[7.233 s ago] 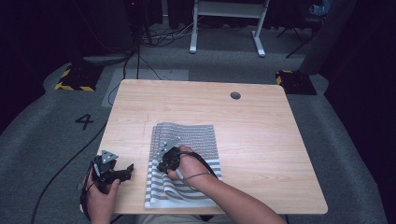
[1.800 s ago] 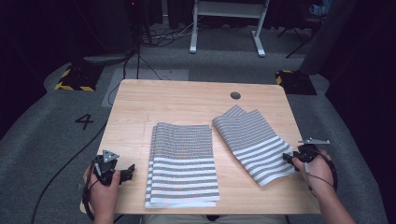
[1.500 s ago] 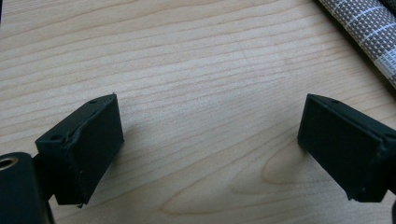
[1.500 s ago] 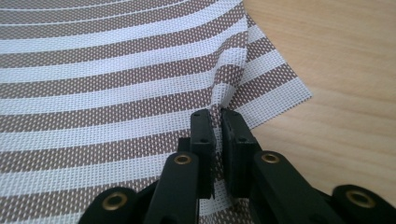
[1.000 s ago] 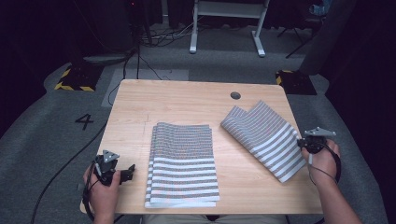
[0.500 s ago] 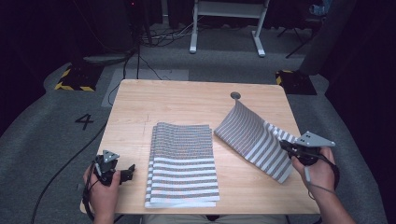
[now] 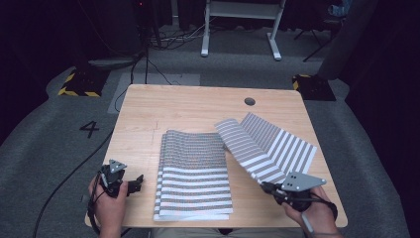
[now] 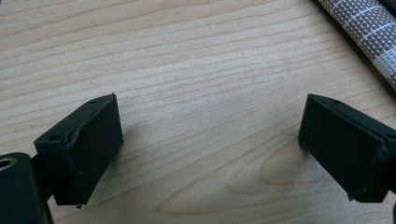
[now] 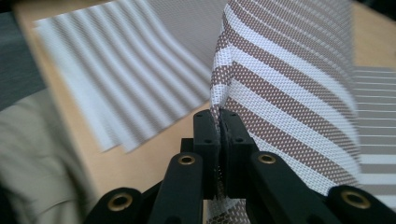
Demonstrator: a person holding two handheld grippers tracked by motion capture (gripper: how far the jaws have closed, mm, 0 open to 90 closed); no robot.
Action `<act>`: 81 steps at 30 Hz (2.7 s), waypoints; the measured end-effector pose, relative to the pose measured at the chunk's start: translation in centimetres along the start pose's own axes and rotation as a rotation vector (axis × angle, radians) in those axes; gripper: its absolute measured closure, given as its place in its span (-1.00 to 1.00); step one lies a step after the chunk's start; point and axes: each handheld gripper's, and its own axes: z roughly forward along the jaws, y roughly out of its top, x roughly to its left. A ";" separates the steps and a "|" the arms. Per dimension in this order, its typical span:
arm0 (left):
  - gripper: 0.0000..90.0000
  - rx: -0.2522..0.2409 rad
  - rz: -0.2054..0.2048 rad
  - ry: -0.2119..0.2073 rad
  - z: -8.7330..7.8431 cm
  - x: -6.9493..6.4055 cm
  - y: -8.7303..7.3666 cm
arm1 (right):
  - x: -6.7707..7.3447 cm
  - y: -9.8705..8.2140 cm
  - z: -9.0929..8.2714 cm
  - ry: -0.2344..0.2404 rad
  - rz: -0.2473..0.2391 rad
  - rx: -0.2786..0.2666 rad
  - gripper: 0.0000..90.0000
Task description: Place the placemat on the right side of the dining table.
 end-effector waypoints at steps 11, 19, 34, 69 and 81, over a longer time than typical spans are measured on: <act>-0.85 -0.002 -0.001 -0.003 0.0 -0.1 0.0 | 3.7 -1.7 1.8 0.212 -0.010 0.166 0.89; -0.85 -0.001 -0.001 -0.002 0.0 -0.1 0.0 | 2.1 -2.5 1.1 0.244 0.114 0.068 0.13; -0.85 -0.002 -0.001 -0.002 0.0 -0.1 0.0 | -12.0 -8.5 0.0 -0.381 0.496 0.065 -0.06; -0.85 -0.001 0.003 -0.006 0.0 -0.2 0.0 | -13.3 -9.2 3.1 -0.410 0.325 0.144 0.95; -0.86 -0.001 0.002 -0.007 0.0 -0.3 0.0 | -16.7 -6.1 1.3 -0.524 0.211 0.096 0.96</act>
